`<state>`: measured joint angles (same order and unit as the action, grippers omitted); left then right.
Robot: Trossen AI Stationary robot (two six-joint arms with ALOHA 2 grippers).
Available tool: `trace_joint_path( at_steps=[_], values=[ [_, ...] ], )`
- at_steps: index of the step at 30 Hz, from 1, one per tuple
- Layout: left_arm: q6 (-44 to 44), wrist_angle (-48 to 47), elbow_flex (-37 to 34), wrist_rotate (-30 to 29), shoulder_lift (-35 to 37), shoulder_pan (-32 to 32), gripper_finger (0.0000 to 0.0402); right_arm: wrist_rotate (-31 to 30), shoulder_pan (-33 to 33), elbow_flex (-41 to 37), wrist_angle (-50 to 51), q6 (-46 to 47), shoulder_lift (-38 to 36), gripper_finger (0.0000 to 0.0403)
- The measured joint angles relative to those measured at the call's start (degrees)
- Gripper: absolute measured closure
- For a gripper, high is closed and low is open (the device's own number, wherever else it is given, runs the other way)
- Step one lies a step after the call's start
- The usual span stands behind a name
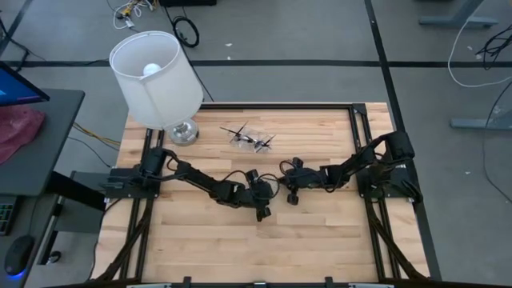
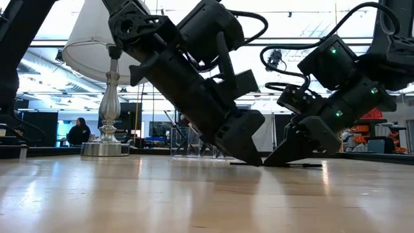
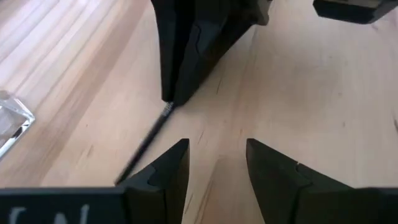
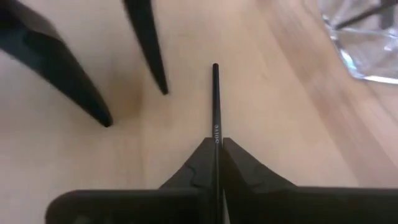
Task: Put items in baskets/containers
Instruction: Put the black eyebrow brush into the transparent organizer
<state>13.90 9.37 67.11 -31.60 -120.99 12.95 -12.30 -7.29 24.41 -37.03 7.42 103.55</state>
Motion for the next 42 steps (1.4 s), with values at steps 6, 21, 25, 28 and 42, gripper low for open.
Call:
trace_joint_path(
  at_steps=[6,21,25,28,42],
  values=[
    [-0.18,0.05,0.00,0.31,0.00,-0.73,0.0241,12.62,-0.43,-0.16,-4.60,-0.60,0.24,0.0397],
    [3.52,0.14,0.04,8.91,0.04,-0.75,0.0241,13.95,-0.86,-0.23,-9.01,-2.33,0.35,0.0395],
    [4.99,0.85,0.09,8.76,-0.72,-0.68,0.0253,14.96,-0.96,-0.36,-11.51,-2.41,0.41,0.0394],
    [6.40,2.68,0.17,8.52,-2.35,-0.51,0.0268,15.09,-1.09,-0.23,-13.85,-3.40,0.16,0.0394],
    [5.36,8.00,0.15,-1.38,-6.69,2.94,0.0345,14.95,-1.05,-0.23,-13.00,-4.30,-0.23,0.0394]
  ],
)
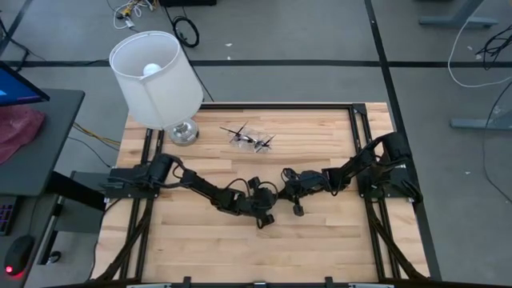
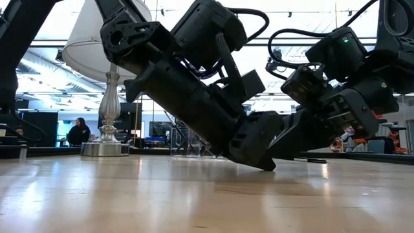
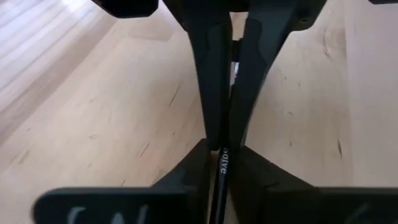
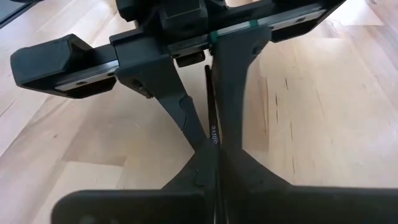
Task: Put items in baskets/containers
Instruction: Put the black eyebrow brush into the transparent organizer
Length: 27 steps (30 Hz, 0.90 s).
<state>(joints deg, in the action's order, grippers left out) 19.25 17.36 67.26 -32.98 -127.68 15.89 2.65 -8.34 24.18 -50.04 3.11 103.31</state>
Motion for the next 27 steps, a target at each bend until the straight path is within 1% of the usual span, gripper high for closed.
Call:
trace_joint_path(
  at_steps=[4,7,10,16,19,23,27],
  values=[
    [0.09,0.85,-0.04,-0.55,-0.09,0.47,0.0374,-0.03,0.02,0.16,1.37,-0.55,-0.19,0.0394],
    [0.16,1.73,-0.09,-0.78,-0.09,0.51,0.0376,-0.12,0.02,0.20,1.95,-0.57,-0.23,0.0394],
    [0.42,2.08,-0.11,-1.04,-0.09,0.51,0.0358,-0.25,0.02,0.22,2.10,-0.39,-0.20,0.0394],
    [0.91,2.06,-0.17,-2.71,-0.09,0.51,0.0298,-0.50,0.04,0.22,2.77,0.79,-0.18,0.0394],
    [0.89,2.17,-0.20,-3.34,-0.09,0.68,0.0275,-0.49,0.04,0.23,3.13,1.01,-0.18,0.0394],
    [0.79,2.24,-0.20,-4.00,-0.09,1.03,0.0262,-0.54,0.07,0.31,3.94,1.01,-0.18,0.0394],
    [0.67,2.48,-0.20,-4.79,-0.11,1.41,0.0266,-0.62,0.07,0.33,4.16,2.29,-0.18,0.0394]
  ],
)
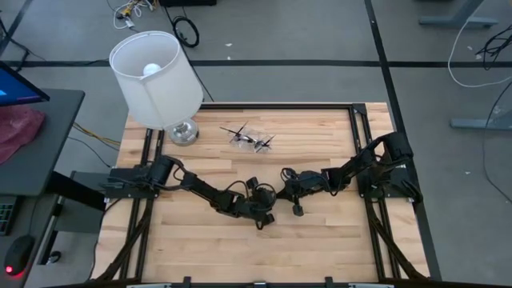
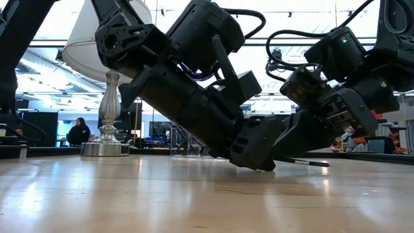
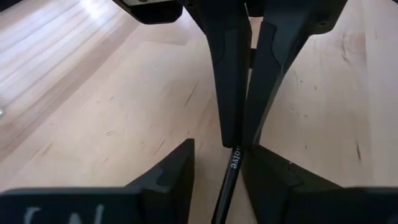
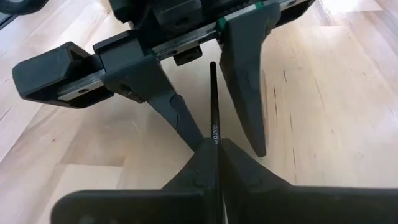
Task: Put items in baskets/containers
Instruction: Put the black eyebrow brush into the transparent organizer
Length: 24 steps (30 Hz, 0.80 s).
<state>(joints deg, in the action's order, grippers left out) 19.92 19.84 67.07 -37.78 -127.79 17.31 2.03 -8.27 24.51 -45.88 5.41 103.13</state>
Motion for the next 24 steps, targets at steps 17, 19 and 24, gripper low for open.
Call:
trace_joint_path(
  at_steps=[17,19,24],
  values=[
    [-0.18,0.26,0.11,1.95,-0.04,0.25,0.0390,-0.25,0.04,-0.15,0.19,2.21,0.11,0.0369],
    [-0.06,0.22,0.09,1.94,-0.04,0.25,0.0389,-0.26,0.04,-0.15,0.27,2.38,-0.25,0.0353],
    [0.02,0.17,0.07,1.97,-0.04,0.36,0.0382,-0.43,0.06,-0.52,3.52,1.44,-4.38,0.0305]
  ],
)
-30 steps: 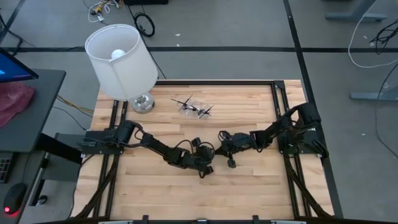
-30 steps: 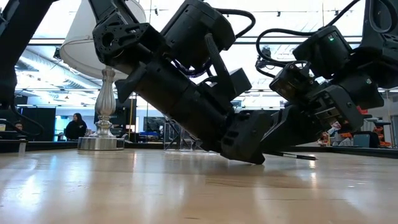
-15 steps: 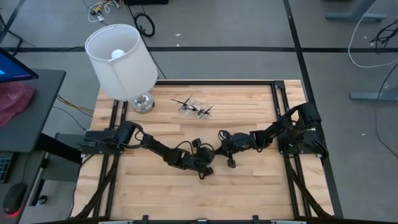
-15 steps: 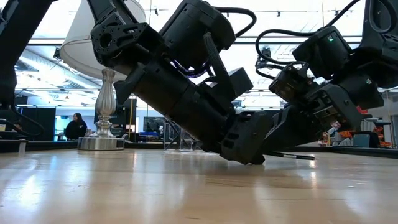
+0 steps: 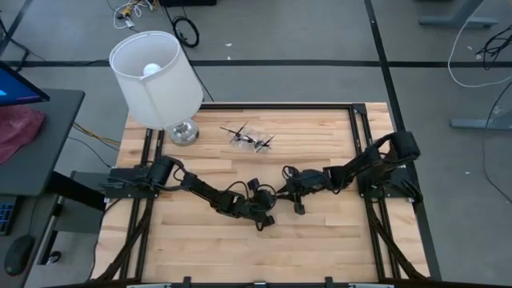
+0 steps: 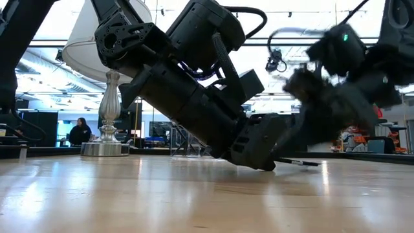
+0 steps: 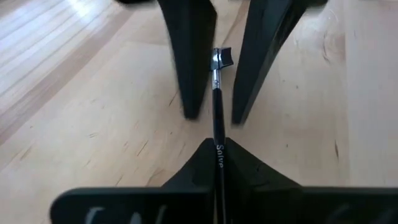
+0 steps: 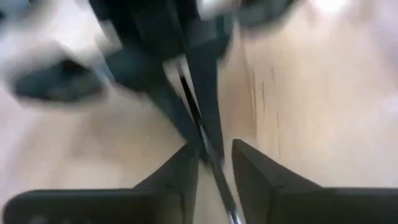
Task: Put items in baskets/containers
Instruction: Put the black eyebrow brush into the transparent organizer
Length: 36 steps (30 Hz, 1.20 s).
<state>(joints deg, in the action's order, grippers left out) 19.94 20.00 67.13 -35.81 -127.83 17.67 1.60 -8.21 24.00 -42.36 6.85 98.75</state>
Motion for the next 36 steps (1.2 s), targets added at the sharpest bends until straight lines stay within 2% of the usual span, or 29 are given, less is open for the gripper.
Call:
trace_joint_path(
  at_steps=[4,11,16,20,22,24,29,32,36],
  values=[
    [0.07,0.00,0.00,-1.53,-0.01,0.61,0.0391,0.20,-0.01,0.23,4.22,-0.54,-7.74,0.0273],
    [-0.21,-5.96,-0.44,-9.85,4.60,3.25,0.0391,0.27,-0.43,0.23,15.11,0.54,-24.11,0.0250],
    [1.95,-14.76,-0.24,-22.53,13.64,7.27,0.0391,0.38,-0.41,0.25,17.52,-2.67,-34.56,0.0250],
    [1.76,-18.93,-0.15,-33.95,21.41,12.38,0.0391,0.38,-0.43,-0.19,15.36,-5.63,-39.02,0.0250],
    [1.52,-19.74,-0.08,-38.72,24.21,14.76,0.0389,0.38,-0.43,-2.38,9.79,-5.63,-38.86,0.0250],
    [1.49,-19.94,-0.07,-40.81,25.32,16.41,0.0389,0.38,-0.43,-5.72,-0.37,-5.00,-36.62,0.0250],
    [1.93,-19.24,-0.15,-39.85,25.00,15.70,0.0391,1.51,-0.41,-10.17,-28.70,-2.69,-24.51,0.0250],
    [1.76,-17.51,-0.15,-38.35,24.57,14.40,0.0389,5.71,-0.43,-7.43,-34.14,-1.75,-15.79,0.0250],
    [-2.04,-12.63,-0.08,-36.40,24.60,13.07,0.0390,6.13,-0.45,-1.56,-34.72,-1.35,-5.75,0.0250]
  ],
)
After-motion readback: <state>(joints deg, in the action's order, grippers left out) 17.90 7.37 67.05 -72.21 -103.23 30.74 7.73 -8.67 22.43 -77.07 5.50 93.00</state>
